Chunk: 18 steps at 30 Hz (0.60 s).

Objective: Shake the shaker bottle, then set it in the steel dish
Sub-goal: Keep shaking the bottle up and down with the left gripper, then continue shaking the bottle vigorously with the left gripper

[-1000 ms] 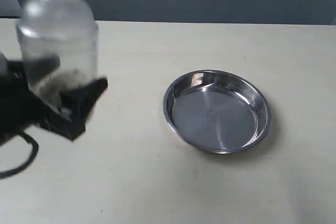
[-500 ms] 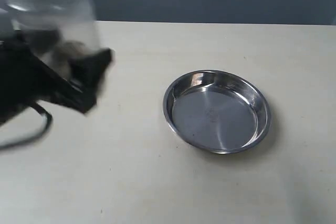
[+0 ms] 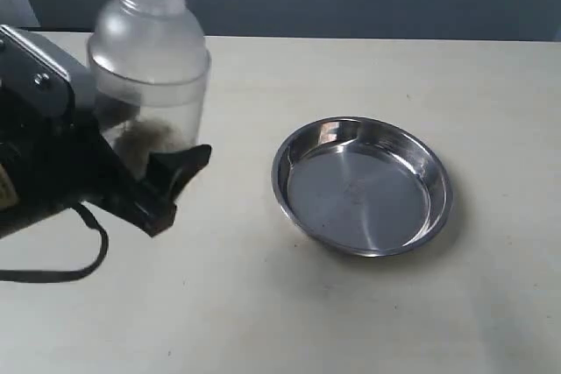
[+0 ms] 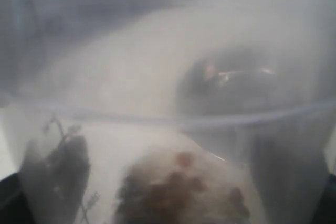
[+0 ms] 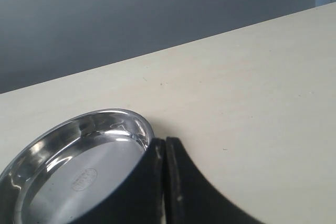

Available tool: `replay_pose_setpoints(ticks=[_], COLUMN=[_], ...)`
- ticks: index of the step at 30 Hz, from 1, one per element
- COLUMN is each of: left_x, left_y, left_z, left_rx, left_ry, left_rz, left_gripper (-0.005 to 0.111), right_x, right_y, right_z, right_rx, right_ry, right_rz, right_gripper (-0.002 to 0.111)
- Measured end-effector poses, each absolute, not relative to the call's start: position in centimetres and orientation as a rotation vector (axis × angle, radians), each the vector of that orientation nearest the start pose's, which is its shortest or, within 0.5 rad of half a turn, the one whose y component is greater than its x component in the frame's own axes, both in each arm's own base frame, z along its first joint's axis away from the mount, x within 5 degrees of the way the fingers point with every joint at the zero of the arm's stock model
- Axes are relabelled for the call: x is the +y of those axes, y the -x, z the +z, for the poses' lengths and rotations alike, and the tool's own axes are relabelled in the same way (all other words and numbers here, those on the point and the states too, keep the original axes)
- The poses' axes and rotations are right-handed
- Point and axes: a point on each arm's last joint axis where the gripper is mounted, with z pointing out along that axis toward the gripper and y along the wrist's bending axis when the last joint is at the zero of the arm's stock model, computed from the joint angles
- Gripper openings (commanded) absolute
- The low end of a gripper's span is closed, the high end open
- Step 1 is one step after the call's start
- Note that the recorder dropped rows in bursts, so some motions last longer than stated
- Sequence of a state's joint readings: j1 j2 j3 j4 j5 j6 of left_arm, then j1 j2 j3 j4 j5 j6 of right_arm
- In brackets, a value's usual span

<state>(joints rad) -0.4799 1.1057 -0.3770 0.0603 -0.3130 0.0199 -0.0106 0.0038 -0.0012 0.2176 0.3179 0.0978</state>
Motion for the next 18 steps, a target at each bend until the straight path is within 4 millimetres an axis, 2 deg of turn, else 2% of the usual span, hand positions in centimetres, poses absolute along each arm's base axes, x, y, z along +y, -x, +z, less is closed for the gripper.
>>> replay_pose_setpoints(ticks=[1,4,5,6,8,11,12,14,16,18], left_x=[-9.5,-6.7,-6.1,-6.0,-6.9,-7.9,-7.9,-7.3,-6.8,-6.7], left_y=[-18.5,-19.8,-20.0,-20.1,-19.6,-18.8,-18.6,-18.4,-18.8,-19.2], left_z=[23.1,23.1,23.2,23.3,24.0,26.5,27.6,28.9,28.1,24.3], left_rx=[1.839,1.887,1.879,1.87,1.81,1.576,1.496,1.446,1.543,1.763], left_ry=[-0.52,-0.129,-0.054,-0.047,-0.171,-0.317,-0.3,-0.198,-0.134,-0.1], left_rz=[-0.276,-0.251,-0.239,-0.238,-0.258,-0.291,-0.306,-0.326,-0.299,-0.263], left_gripper=[0.0,0.0,0.0,0.0,0.0,0.0,0.0,0.0,0.0,0.0], right_x=[0.6,0.6,0.6,0.6,0.6,0.6,0.6,0.6,0.6,0.6], right_y=[-5.4,-5.4,-5.4,-5.4,-5.4,-5.4,-5.4,-5.4,-5.4,-5.4], right_z=[18.5,18.5,18.5,18.5,18.5,18.5,18.5,18.5,18.5,18.5], right_rx=[1.789,1.789,1.789,1.789,1.789,1.789,1.789,1.789,1.789,1.789], right_ry=[-0.236,-0.236,-0.236,-0.236,-0.236,-0.237,-0.237,-0.237,-0.237,-0.237], right_rz=[0.271,0.271,0.271,0.271,0.271,0.273,0.273,0.273,0.273,0.273], right_gripper=[-0.001,-0.001,-0.001,-0.001,-0.001,-0.001,-0.001,-0.001,-0.001,-0.001])
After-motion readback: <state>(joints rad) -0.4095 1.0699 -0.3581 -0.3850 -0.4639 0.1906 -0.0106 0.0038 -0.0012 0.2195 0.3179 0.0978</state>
